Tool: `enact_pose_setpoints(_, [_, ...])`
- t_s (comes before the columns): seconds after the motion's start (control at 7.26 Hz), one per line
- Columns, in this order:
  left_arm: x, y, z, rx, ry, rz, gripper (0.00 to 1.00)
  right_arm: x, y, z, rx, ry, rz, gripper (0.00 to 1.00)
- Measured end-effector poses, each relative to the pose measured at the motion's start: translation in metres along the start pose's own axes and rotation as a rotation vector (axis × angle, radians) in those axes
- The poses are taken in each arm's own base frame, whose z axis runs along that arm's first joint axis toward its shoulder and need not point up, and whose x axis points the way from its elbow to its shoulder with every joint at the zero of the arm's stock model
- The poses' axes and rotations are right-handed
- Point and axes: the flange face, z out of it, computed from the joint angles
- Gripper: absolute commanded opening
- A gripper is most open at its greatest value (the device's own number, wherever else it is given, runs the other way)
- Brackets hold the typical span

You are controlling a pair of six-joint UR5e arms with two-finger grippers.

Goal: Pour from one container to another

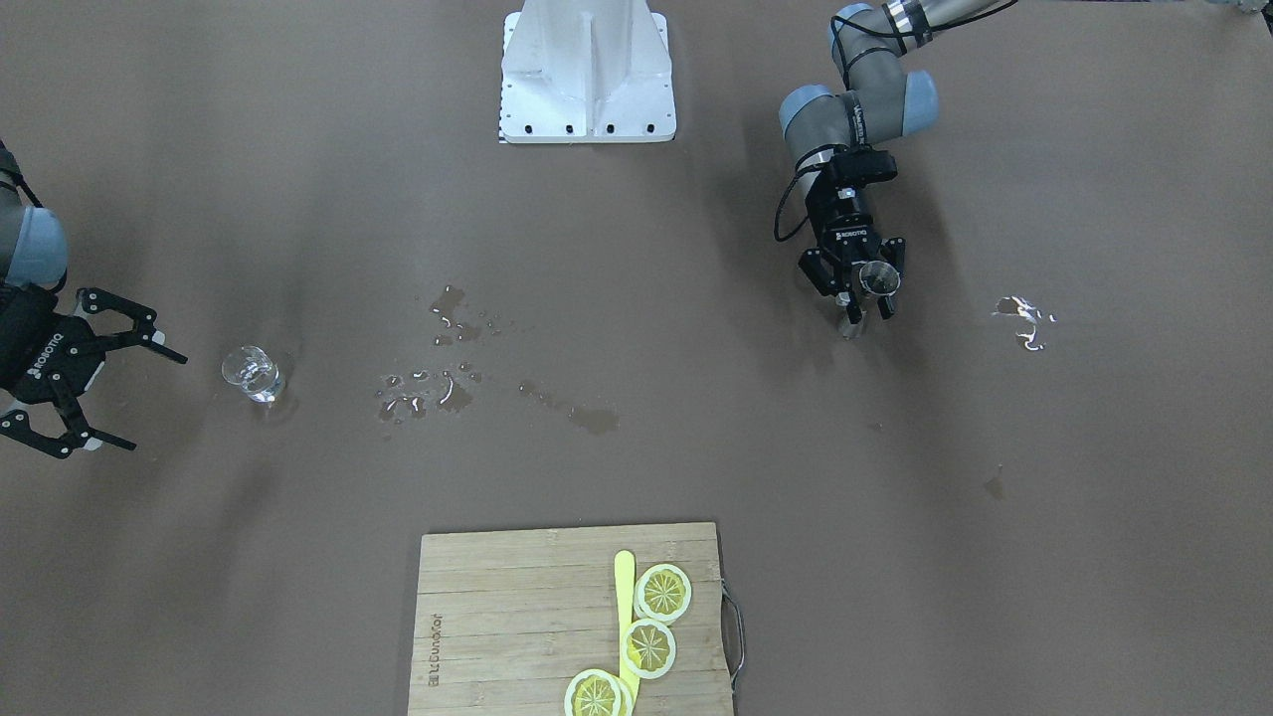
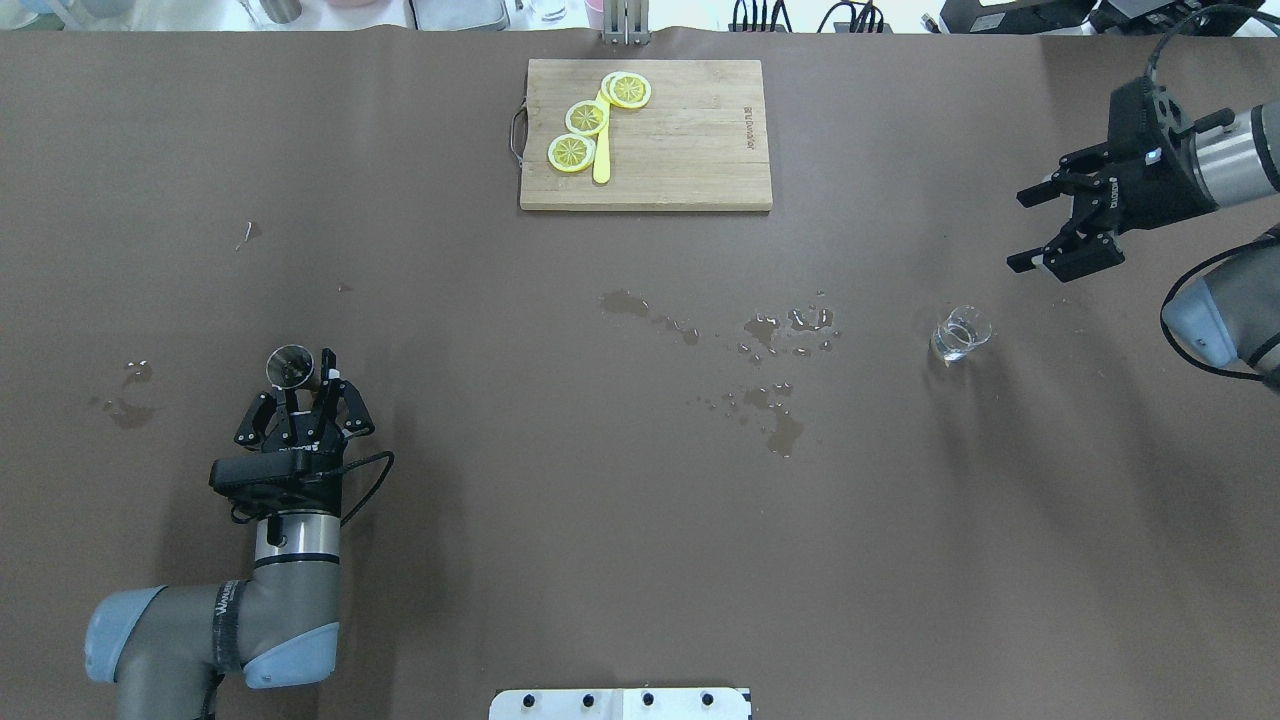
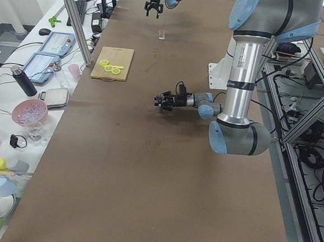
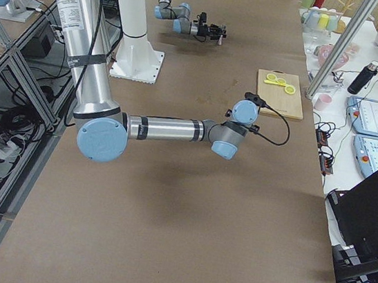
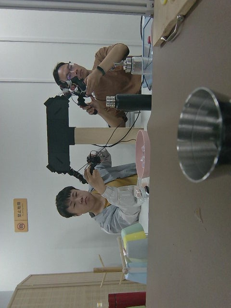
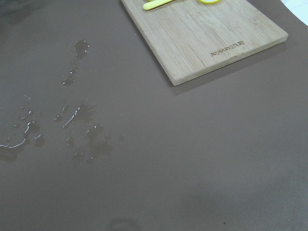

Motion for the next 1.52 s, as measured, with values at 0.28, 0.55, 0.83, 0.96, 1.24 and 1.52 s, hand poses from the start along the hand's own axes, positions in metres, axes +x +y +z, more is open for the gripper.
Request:
enact_pose_setpoints(0.28, [0.001,-0.001,-0.002,-0.001,0.004,-0.004,0.99,0.020,-0.011,0.007,-0.095,0.021,0.137,1.00])
enact_pose_setpoints(0.55, [0.003,-0.004,-0.009,0.006,0.017,-0.013,0.99,0.042,-0.020,0.010,-0.203,0.044,0.297,1.00])
enact_pose_setpoints(0.83, [0.011,-0.012,-0.022,0.002,0.036,-0.015,0.99,0.068,-0.007,-0.003,-0.320,0.109,0.479,1.00])
enact_pose_setpoints(0.96, [0.014,-0.018,-0.032,-0.006,0.050,-0.017,0.99,0.083,0.005,-0.015,-0.382,0.163,0.570,1.00])
enact_pose_setpoints(1.24, [0.005,-0.021,-0.047,0.004,0.080,-0.001,0.99,0.105,0.027,-0.045,-0.471,0.264,0.699,1.00])
enact_pose_setpoints(1.52, [-0.004,-0.018,-0.051,0.012,0.091,0.016,0.99,0.110,0.057,-0.057,-0.515,0.322,0.741,1.00])
